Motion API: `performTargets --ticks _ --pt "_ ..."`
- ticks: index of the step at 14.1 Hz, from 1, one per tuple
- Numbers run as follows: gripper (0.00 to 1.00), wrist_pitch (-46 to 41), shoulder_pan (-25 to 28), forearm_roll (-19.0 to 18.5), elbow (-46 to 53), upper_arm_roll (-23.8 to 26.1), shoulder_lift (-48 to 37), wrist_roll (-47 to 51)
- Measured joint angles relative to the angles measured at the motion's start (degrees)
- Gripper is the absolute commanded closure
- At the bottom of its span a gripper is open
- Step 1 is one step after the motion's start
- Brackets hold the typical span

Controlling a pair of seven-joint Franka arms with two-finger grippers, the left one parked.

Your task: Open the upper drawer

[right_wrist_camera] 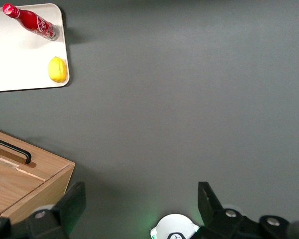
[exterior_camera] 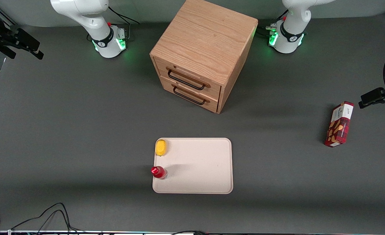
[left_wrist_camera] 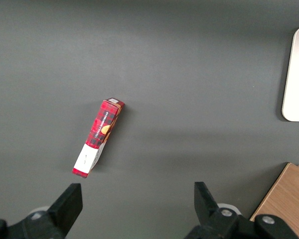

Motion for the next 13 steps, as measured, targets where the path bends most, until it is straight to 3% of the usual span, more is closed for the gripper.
performTargets --ticks 8,13 --pt "0.00 -0.4 0.3 0.1 2.3 0.8 0.3 -0.4" --pt "0.00 -5.4 2.0 1.5 5.6 7.5 0.4 -7.8"
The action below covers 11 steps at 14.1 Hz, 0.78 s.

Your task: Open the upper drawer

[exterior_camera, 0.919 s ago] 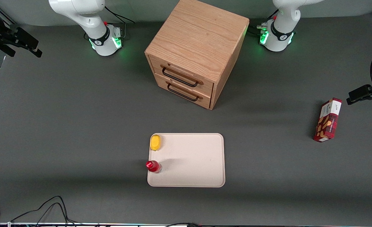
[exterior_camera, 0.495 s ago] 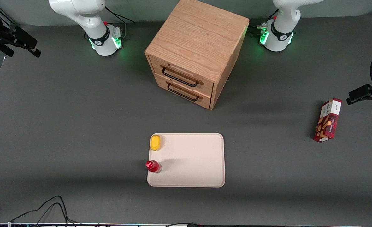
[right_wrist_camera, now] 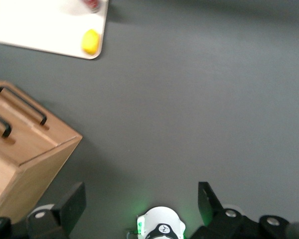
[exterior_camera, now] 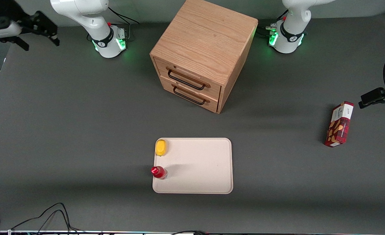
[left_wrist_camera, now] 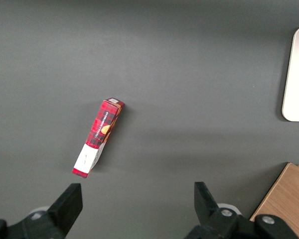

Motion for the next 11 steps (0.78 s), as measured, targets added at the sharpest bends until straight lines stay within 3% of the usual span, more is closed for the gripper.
performTargets --ticks 5,11 --pt "0.00 -2.7 0.3 11.2 5.2 3.7 3.6 -5.8" --pt "0.00 -3.0 0.4 21.1 6.3 9.1 14.6 -23.5"
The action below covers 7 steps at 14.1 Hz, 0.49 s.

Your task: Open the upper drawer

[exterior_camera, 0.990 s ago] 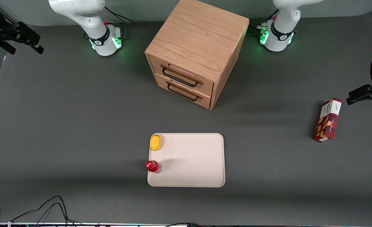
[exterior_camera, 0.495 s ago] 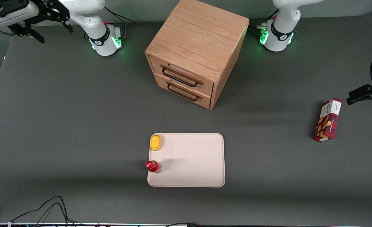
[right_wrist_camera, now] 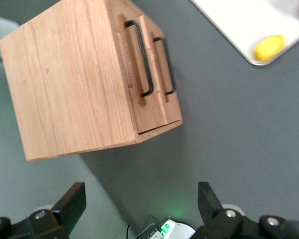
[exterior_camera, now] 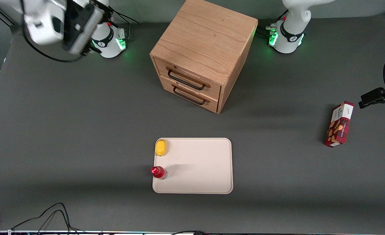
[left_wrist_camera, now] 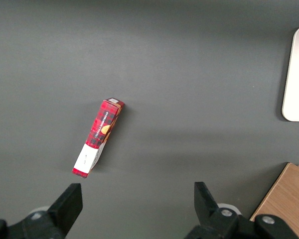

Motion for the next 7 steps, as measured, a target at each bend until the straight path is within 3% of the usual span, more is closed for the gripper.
performTargets --ticks 5,7 --pt "0.00 9.4 0.5 0.5 0.1 7.0 15.9 -2.6" --pt "0.00 14.4 1.5 -1.0 0.0 9.2 20.0 -2.7"
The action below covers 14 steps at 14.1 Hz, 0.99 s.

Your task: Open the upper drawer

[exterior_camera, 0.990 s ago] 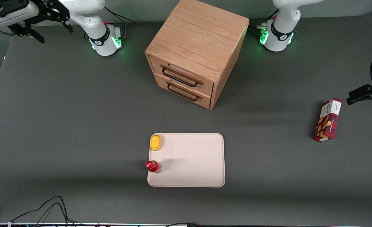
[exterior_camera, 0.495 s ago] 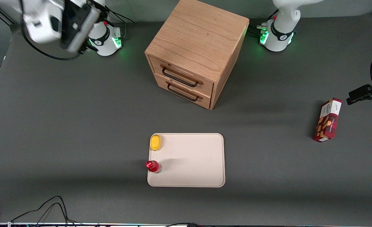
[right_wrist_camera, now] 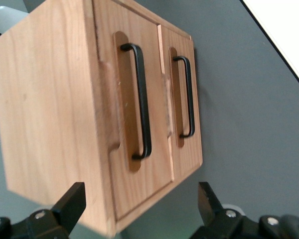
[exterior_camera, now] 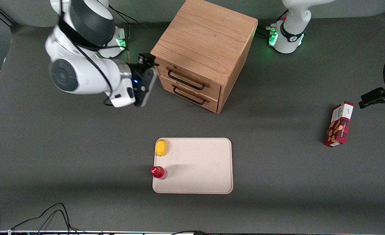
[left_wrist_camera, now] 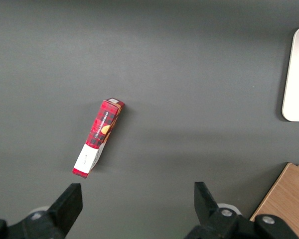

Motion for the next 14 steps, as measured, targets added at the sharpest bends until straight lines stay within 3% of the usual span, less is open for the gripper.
performTargets --ticks 4,14 --pt "0.00 7.8 1.7 -4.0 -0.1 3.0 6.4 0.0" --pt "0.00 16.8 2.4 -4.8 -5.5 6.2 8.7 0.0"
